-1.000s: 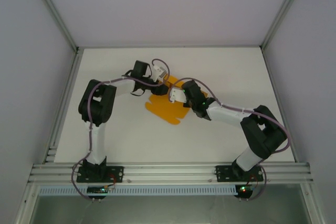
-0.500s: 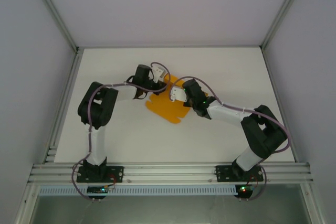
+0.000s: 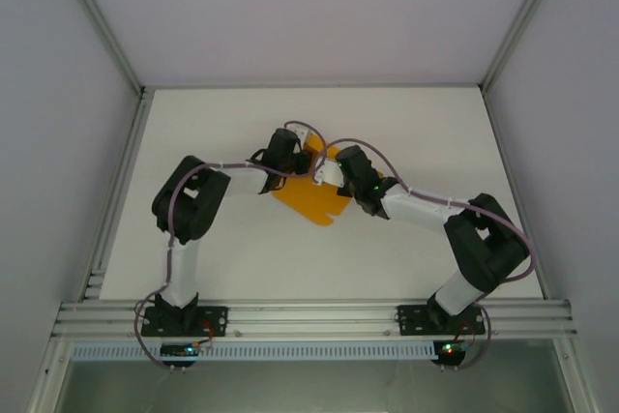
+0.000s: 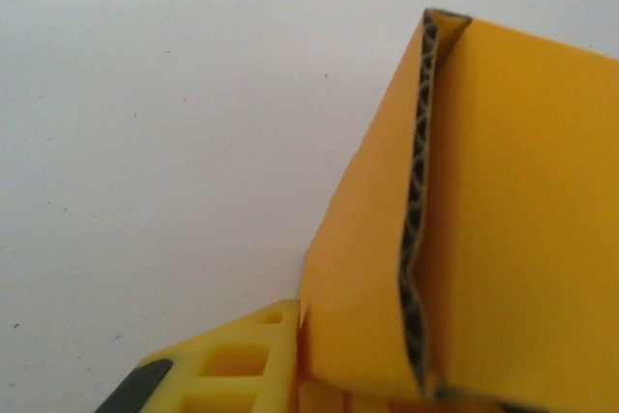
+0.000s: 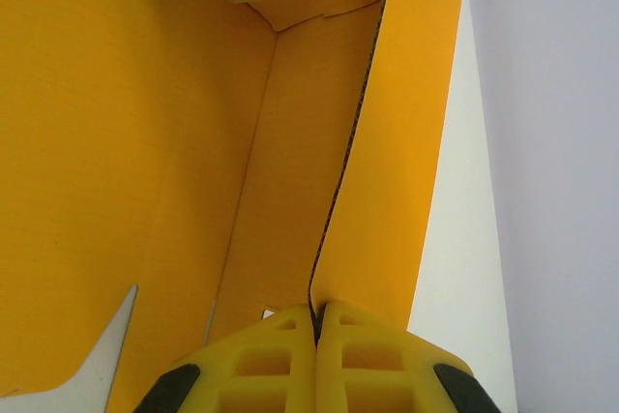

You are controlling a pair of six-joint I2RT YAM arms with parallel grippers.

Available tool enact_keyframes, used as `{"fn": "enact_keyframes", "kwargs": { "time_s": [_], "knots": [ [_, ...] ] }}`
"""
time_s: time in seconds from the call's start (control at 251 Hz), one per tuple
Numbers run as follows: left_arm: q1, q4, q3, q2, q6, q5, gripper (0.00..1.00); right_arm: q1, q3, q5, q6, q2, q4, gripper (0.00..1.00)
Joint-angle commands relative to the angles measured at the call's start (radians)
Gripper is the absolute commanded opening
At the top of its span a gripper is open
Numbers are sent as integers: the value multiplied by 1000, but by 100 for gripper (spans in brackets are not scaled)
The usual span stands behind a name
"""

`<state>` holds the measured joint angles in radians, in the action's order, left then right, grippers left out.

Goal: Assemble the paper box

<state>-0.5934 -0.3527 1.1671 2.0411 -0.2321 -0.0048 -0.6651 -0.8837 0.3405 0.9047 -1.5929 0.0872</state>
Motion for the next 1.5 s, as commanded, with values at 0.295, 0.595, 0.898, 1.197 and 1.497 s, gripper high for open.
{"fn": "enact_keyframes", "kwargs": {
  "time_s": [0.295,0.595,0.898,1.197,1.497],
  "knots": [
    [26,-8,38,-9,85,127,34,5,14,-148,-40,-47,-196,0],
    [54,13,66,2,134,179,11,16,1,-169,-44,-45,-226,0],
    [12,-12,28,-35,29,73,0,18,4,-151,-129,-40,-172,10],
    [41,-8,-125,-202,-61,228,0,64,65,10,-473,248,52,99],
    [84,152,-166,-309,-45,513,0,215,76,-485,-684,471,-242,96]
  ]
}}
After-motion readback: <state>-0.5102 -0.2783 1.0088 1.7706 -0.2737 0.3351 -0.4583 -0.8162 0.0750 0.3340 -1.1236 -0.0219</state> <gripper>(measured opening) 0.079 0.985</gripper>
